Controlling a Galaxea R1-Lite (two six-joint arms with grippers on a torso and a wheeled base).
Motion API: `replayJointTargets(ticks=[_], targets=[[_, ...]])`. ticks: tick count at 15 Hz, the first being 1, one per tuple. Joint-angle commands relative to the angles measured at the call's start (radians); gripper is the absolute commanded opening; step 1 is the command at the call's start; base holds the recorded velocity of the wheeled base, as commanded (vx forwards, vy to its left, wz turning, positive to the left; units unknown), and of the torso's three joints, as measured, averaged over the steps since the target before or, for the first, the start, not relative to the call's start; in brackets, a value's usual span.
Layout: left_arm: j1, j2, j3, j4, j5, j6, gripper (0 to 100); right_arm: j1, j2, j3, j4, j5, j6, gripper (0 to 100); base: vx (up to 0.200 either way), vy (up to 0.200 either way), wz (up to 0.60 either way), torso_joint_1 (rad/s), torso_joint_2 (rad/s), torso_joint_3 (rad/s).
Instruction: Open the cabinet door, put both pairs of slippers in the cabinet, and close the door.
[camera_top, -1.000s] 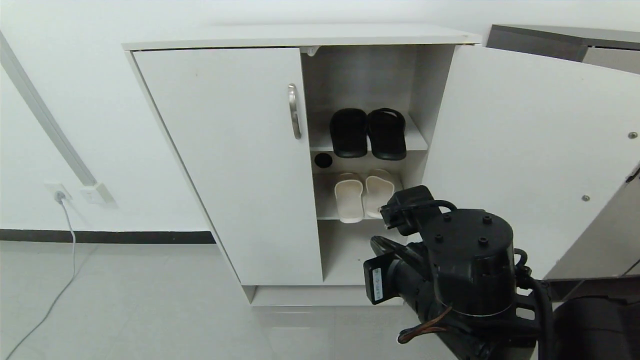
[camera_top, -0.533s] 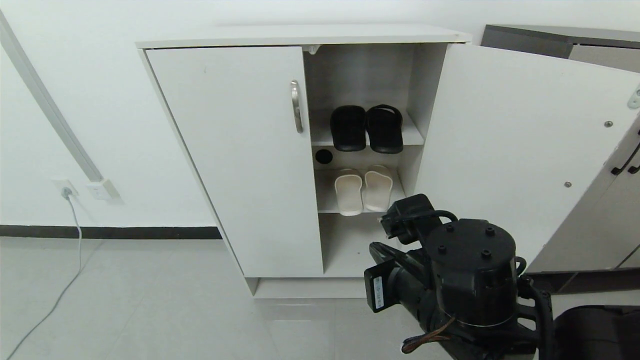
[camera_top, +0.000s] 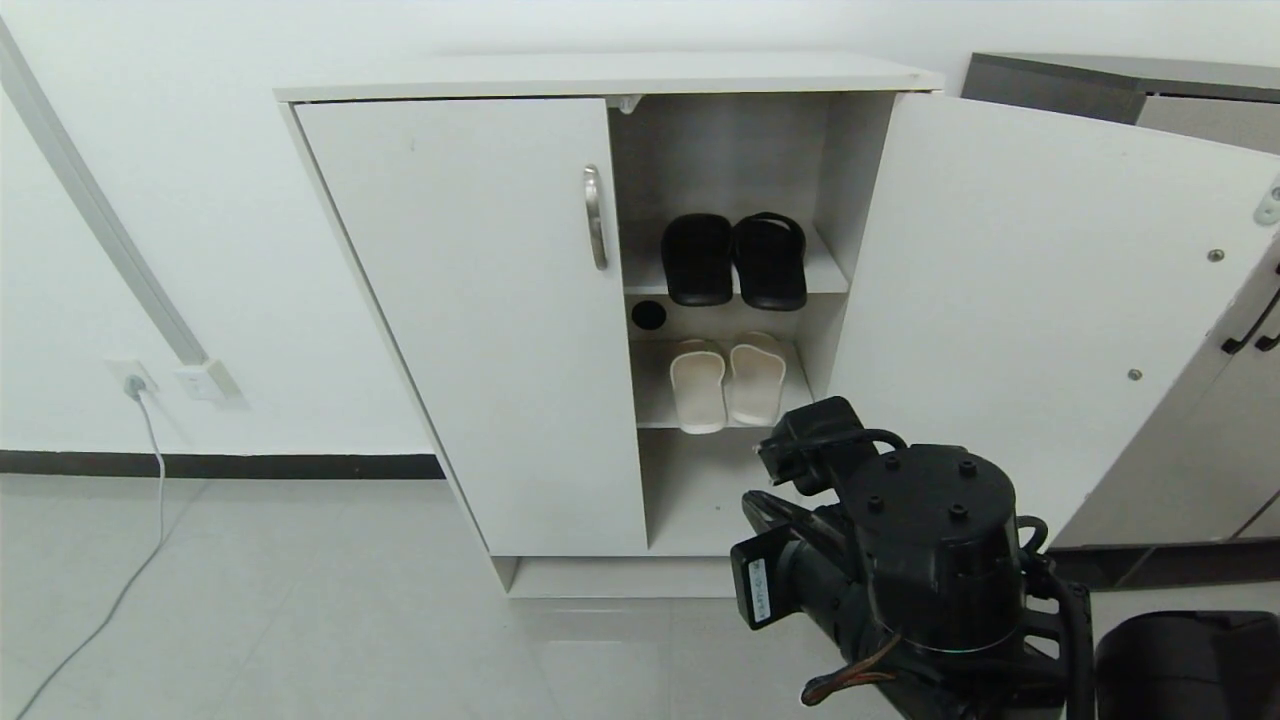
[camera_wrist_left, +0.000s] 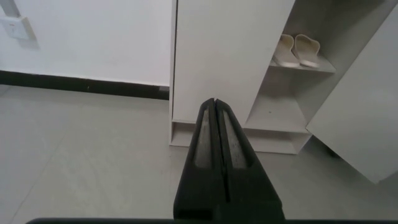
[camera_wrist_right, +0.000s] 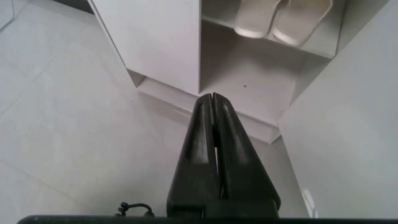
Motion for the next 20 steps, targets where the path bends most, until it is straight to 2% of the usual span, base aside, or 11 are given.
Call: replayJointTargets(ticks=[1,3,9,20], targets=[[0.000,0.000,0.000,-0.001,0.001,-0.001,0,-0.003,0.003,-0.001,0.000,0.000,-0.001,0,0.000,0.000,0.00,0.007,-0.26,-0.295],[0.000,0.000,0.000,-0.001,0.001,-0.001,0,-0.003,0.003,-0.001,0.000,0.000,0.000,0,0.000,0.000,0.00,0.019,-0.13,-0.349],[0.000,0.000,0.000,-0.001,0.001,-0.001,0,-0.008,0.002,-0.003,0.000,0.000,-0.001,0,0.000,0.000,0.00,0.073,-0.51,-0.357],[0.000,0.000,0.000,-0.001,0.001,-0.001,0,-0.020,-0.003,-0.010,-0.002,0.000,-0.001,0,0.000,0.000,0.00,0.157,-0.48,-0.322]])
